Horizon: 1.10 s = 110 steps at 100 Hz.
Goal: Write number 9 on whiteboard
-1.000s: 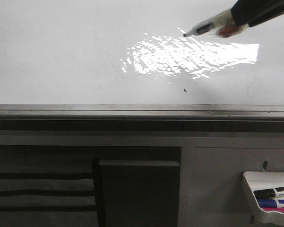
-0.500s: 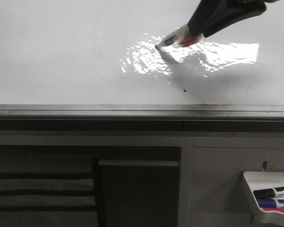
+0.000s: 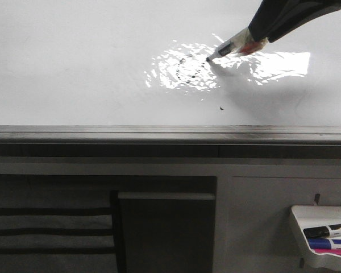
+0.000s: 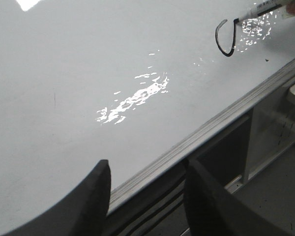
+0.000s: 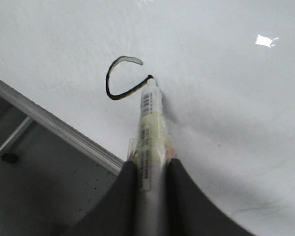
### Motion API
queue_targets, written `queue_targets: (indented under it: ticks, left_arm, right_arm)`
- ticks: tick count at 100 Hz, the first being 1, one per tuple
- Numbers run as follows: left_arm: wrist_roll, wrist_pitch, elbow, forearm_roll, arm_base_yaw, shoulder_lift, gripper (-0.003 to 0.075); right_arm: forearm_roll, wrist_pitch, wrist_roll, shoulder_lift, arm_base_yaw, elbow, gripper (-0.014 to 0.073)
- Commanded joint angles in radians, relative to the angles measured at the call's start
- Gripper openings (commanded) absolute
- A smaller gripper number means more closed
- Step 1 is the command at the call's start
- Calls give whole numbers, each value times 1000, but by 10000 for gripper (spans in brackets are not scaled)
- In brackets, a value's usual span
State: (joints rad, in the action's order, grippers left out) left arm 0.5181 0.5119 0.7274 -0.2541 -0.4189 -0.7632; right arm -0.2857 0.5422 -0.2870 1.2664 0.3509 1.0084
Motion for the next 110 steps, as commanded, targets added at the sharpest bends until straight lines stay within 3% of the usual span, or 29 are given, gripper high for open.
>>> queue_targets:
  ticks: [1,22,53,80,98,110]
  left_arm:
    - [-12,-73,28,-18,3,3,312]
    - [-12,-73,28,-18,3,3,312]
    - [20,-34,48,-72,-24,3,312]
    - [173,174,187,-103,-235,-109,319]
    - [230,141,245,-103,-414,-238,398]
    - [243,89,285,-103,-507,-344,409]
  right_arm:
    - [34,-56,10,-15,-14,23,-57]
    - [30,105,10,51,8,14,-57]
    - [30,170,5,14,71,56,-57]
    - [30,357,-202,-125,209,129,-57]
    - [30,406,-242,-205,292,131,-57]
    - [30,414,-242,-239,321,131,-57]
